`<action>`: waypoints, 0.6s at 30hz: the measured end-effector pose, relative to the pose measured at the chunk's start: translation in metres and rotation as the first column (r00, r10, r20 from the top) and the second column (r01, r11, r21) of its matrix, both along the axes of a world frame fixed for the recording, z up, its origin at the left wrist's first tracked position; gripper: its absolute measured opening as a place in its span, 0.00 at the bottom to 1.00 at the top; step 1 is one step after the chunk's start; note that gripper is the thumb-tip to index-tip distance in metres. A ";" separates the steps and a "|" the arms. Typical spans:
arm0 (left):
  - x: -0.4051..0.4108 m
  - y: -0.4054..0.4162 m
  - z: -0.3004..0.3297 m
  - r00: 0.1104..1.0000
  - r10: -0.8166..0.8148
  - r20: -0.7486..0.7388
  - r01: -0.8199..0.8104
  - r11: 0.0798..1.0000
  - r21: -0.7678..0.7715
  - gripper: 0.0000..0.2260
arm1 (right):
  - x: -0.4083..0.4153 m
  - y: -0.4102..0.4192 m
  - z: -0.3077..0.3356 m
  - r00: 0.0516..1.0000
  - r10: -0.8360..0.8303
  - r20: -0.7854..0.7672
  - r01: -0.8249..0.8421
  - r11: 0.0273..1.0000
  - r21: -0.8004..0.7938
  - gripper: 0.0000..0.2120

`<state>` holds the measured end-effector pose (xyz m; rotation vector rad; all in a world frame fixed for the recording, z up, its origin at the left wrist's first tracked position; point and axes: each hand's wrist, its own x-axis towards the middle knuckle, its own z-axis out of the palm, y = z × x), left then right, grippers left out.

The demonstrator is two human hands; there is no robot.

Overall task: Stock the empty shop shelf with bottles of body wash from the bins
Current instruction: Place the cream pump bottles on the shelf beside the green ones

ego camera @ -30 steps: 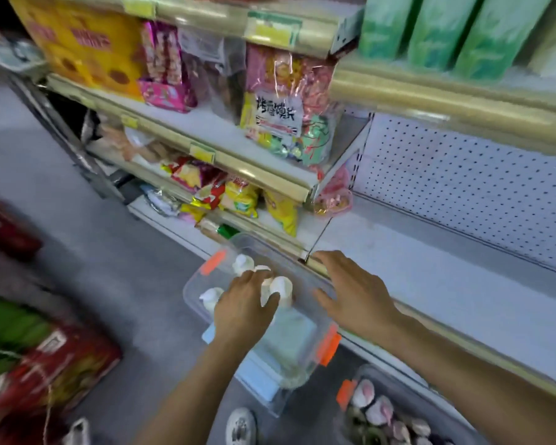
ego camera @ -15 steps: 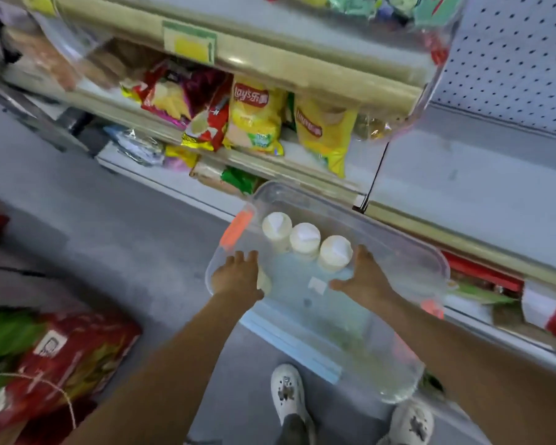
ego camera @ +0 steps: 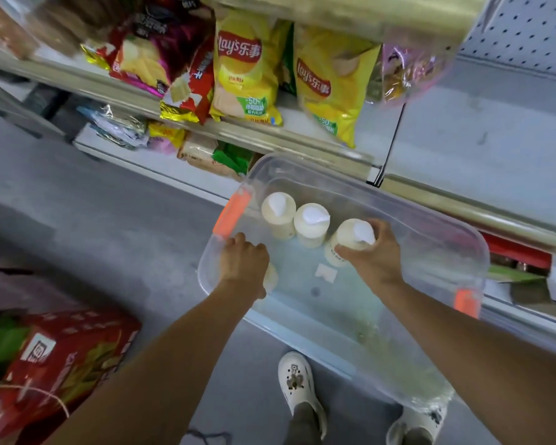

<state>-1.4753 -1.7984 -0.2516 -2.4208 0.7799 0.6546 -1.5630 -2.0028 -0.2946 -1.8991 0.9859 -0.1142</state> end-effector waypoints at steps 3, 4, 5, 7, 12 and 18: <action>-0.010 0.000 0.029 0.992 0.109 -0.068 -0.118 0.981 -0.156 0.31 | -0.014 -0.010 0.022 0.999 0.032 0.003 -0.032 0.998 0.055 0.31; -0.016 -0.001 0.042 0.982 0.155 -0.110 -0.177 0.958 -0.228 0.32 | -0.021 -0.013 0.033 0.999 0.037 0.022 -0.039 0.996 0.075 0.31; -0.022 -0.003 0.057 0.968 0.196 -0.154 -0.235 0.924 -0.301 0.32 | -0.028 -0.016 0.046 0.999 0.037 0.037 -0.040 0.995 0.092 0.30; -0.035 -0.006 0.088 0.939 0.255 -0.231 -0.334 0.837 -0.433 0.32 | -0.040 -0.025 0.077 0.996 0.053 0.076 -0.062 0.991 0.116 0.29; -0.073 -0.026 0.175 0.923 0.252 -0.291 -0.385 0.608 -0.694 0.34 | -0.069 -0.058 0.180 0.965 0.185 0.188 -0.219 0.959 0.182 0.26; -0.107 -0.078 0.287 0.947 0.194 -0.257 -0.308 0.317 -0.897 0.35 | -0.107 -0.115 0.320 0.903 0.241 0.355 -0.314 0.935 0.163 0.22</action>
